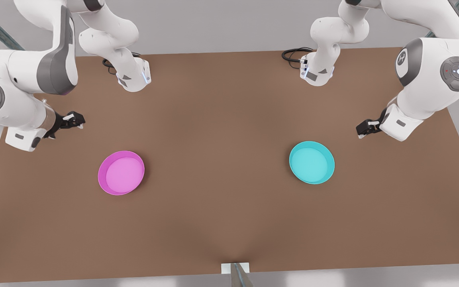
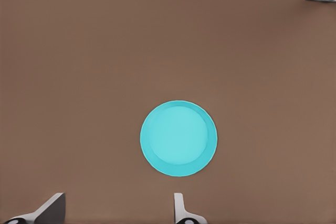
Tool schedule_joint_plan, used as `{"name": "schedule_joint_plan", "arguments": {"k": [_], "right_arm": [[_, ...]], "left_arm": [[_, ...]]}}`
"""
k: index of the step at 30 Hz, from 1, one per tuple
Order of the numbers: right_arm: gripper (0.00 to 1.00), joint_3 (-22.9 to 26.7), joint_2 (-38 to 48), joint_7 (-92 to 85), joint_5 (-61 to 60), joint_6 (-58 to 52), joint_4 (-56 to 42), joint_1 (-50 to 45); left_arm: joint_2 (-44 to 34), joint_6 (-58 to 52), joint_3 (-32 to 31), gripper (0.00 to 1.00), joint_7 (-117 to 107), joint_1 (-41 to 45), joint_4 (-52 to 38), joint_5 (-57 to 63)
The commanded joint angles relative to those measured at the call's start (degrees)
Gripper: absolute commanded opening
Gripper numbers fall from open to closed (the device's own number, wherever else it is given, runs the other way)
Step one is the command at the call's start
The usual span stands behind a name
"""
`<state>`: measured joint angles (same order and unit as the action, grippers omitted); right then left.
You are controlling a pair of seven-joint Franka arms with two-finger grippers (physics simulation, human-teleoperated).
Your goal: Flip the blue plate over with the left arm, and stack the pink plate on top of the blue plate with the right arm
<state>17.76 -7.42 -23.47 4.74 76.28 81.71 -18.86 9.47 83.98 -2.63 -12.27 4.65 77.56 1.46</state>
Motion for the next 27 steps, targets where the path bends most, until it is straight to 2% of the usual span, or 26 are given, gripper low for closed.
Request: {"name": "schedule_joint_plan", "arguments": {"k": [1, 2, 3, 4, 5, 6, 8, 9, 10, 16, 21, 24, 26, 27], "right_arm": [[1.00, 0.0, 0.1, -6.8, 0.6, 4.8, -0.1, 0.0], [1.00, -0.2, 0.1, -5.4, 0.6, 4.1, -0.1, 0.0], [1.00, -0.2, 0.1, -5.4, 0.6, 4.0, -0.1, 0.0], [1.00, -0.2, 0.1, -5.4, 0.6, 4.0, -0.2, 0.0], [1.00, -0.2, 0.1, -5.4, 0.6, 4.0, -0.2, 0.0], [1.00, -0.2, 0.1, -5.4, 0.6, 4.0, -0.3, 0.0], [1.00, -0.2, 0.2, -5.3, 0.5, 3.8, -0.4, 0.0], [1.00, -0.2, 0.2, -5.3, 0.6, 3.8, -0.4, 0.0], [1.00, -0.2, 0.2, -5.3, 0.5, 3.8, -0.4, 0.0], [1.00, -0.1, -0.7, 3.0, 0.6, 2.4, -0.9, -0.4], [1.00, 0.2, -1.4, 2.7, 0.7, 2.4, -2.2, 0.2], [1.00, 0.3, -1.4, 2.6, 0.7, 2.3, -2.2, 0.1], [1.00, 0.3, -1.5, 2.6, 0.7, 2.4, -2.2, 0.1], [1.00, 0.3, -1.5, 2.6, 1.1, 2.4, -2.2, 0.0]], "left_arm": [[0.0, -0.4, 0.0, 1.00, -4.9, -0.1, 0.0, -0.1], [0.9, -0.3, 0.3, 1.00, -4.9, -0.3, 2.3, -0.1], [4.0, 4.4, 0.6, 1.00, -5.0, -0.9, 8.2, -0.7], [5.5, 13.9, 1.2, 1.00, -4.4, -0.9, 14.1, -0.9], [10.6, 21.5, 1.7, 1.00, 1.9, -1.8, 17.0, -5.4], [11.9, 29.7, 1.7, 1.00, 12.3, -3.1, 21.8, -6.1], [13.8, 35.6, 4.1, 1.00, 24.6, -3.5, 27.4, -10.4], [15.1, 36.2, 6.0, 1.00, 33.4, -4.2, 28.8, -18.1], [15.8, 38.0, 6.0, 1.00, 35.6, -4.5, 29.3, -20.1], [20.8, 39.4, 6.7, 1.00, 65.7, -4.7, 32.4, -19.9], [22.4, 39.3, 6.7, 1.00, 60.8, -4.7, 32.7, -22.3], [22.3, 39.1, 6.7, 0.88, 55.8, -4.3, 32.7, -23.3], [22.4, 39.1, 6.7, 0.75, 55.5, -4.1, 32.7, -23.3], [22.5, 39.1, 6.7, 0.73, 55.5, -4.1, 32.7, -23.3]]}}
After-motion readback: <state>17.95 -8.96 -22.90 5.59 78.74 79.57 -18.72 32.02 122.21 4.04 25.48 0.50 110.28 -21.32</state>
